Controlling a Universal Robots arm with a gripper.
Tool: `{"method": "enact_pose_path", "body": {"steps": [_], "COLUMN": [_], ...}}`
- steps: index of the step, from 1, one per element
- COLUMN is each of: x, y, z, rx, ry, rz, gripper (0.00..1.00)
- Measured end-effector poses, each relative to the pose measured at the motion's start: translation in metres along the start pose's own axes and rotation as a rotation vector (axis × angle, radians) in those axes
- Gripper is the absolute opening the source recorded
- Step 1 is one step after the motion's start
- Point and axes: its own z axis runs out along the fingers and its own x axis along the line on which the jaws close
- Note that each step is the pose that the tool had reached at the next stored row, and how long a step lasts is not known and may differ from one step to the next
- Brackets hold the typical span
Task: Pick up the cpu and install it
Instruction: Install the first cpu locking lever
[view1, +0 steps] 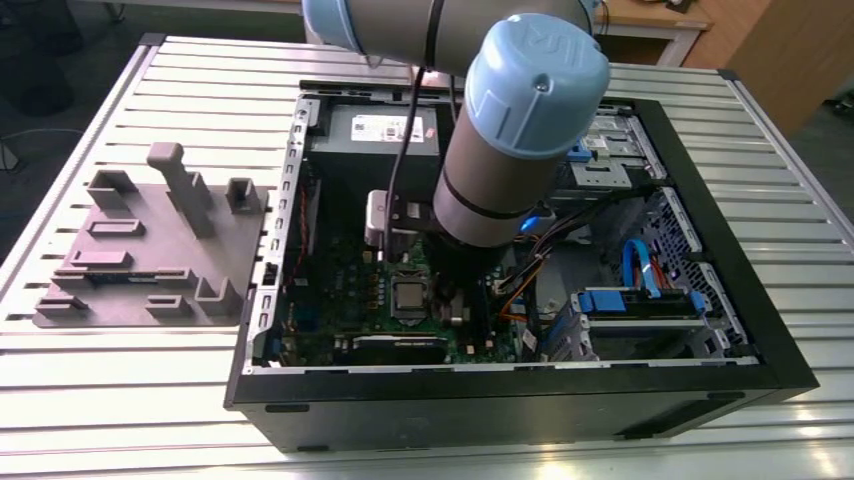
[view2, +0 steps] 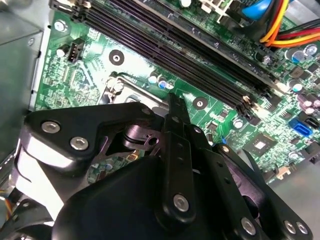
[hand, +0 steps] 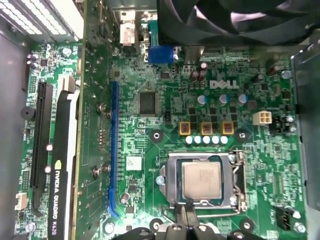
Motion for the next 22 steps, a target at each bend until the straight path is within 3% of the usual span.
{"method": "enact_pose_path", "body": {"steps": [12, 22], "x": [0.0001, 0.0010], "y": [-0.0001, -0.0015], "z": [0.0011, 0.0056], "rx": [-0.0001, -0.0007], "ry": [0.0002, 0.0012], "rz": [-0.002, -0.007], "gripper": [0.10, 0.10]}}
